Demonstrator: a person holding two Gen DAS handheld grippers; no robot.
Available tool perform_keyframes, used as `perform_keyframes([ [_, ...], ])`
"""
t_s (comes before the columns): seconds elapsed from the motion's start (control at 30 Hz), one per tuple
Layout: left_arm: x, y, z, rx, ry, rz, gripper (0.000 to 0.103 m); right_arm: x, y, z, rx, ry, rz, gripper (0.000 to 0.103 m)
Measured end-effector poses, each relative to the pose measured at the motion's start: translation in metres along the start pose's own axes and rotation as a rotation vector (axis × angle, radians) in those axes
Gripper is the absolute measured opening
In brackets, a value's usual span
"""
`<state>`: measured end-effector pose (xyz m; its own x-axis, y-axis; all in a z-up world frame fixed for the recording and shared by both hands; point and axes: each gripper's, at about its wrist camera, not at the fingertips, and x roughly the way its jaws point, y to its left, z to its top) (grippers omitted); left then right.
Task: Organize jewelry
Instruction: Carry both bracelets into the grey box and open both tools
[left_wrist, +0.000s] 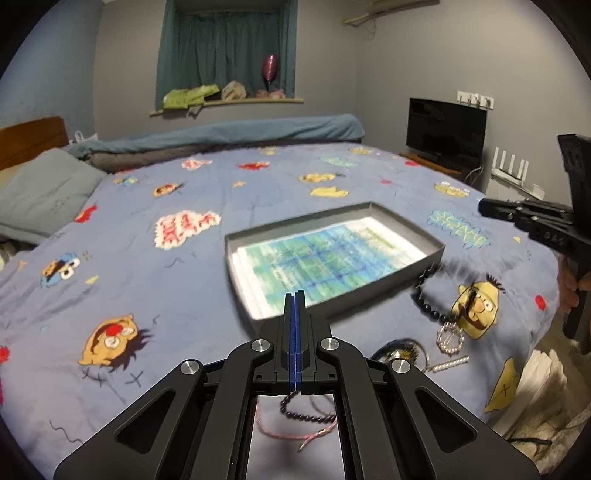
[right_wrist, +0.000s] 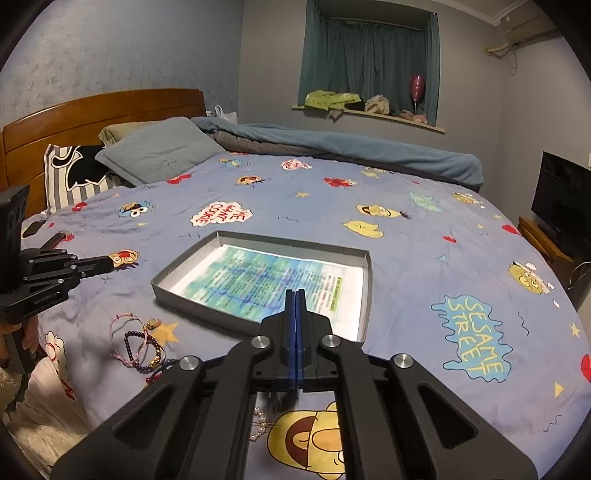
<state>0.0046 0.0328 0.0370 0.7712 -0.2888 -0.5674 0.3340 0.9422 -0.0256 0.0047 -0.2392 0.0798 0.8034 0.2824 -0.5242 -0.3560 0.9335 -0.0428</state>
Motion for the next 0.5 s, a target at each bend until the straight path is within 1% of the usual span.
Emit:
perform_keyframes([
  [0.07,0.014,0.009,-0.009,-0.045,0.071,-0.006,0.001,0.004,0.001,-0.003,-0.013,0.014,-0.003,0.0],
  [0.1,0.02,0.013,-0.015,-0.07,0.101,-0.021,0.001,0.008,0.001,-0.006,-0.012,0.028,-0.003,0.0],
  [0.13,0.027,0.018,-0.021,-0.093,0.133,-0.031,0.003,0.011,0.001,-0.008,-0.008,0.039,-0.003,0.0],
  [0.17,0.033,0.021,-0.029,-0.102,0.162,-0.021,0.005,0.016,-0.002,-0.013,0.002,0.061,-0.001,0.0],
  [0.2,0.036,0.023,-0.035,-0.1,0.179,0.002,0.014,0.021,-0.004,-0.017,0.012,0.08,0.001,0.0],
  [0.23,0.039,0.025,-0.04,-0.098,0.19,0.024,0.031,0.026,-0.007,-0.022,0.019,0.101,-0.003,0.0],
  [0.3,0.039,0.031,-0.049,-0.107,0.2,0.049,0.047,0.034,-0.012,-0.032,0.029,0.139,-0.018,0.002],
  [0.4,0.038,0.036,-0.056,-0.111,0.204,0.064,0.047,0.046,-0.023,-0.048,0.052,0.192,-0.041,0.01],
  [0.43,0.038,0.038,-0.057,-0.112,0.209,0.064,0.047,0.052,-0.027,-0.055,0.064,0.216,-0.047,0.018],
  [0.47,0.038,0.039,-0.059,-0.115,0.216,0.057,0.047,0.055,-0.029,-0.059,0.072,0.23,-0.046,0.028],
  [0.5,0.039,0.04,-0.061,-0.118,0.222,0.051,0.047,0.059,-0.032,-0.063,0.079,0.245,-0.045,0.032],
])
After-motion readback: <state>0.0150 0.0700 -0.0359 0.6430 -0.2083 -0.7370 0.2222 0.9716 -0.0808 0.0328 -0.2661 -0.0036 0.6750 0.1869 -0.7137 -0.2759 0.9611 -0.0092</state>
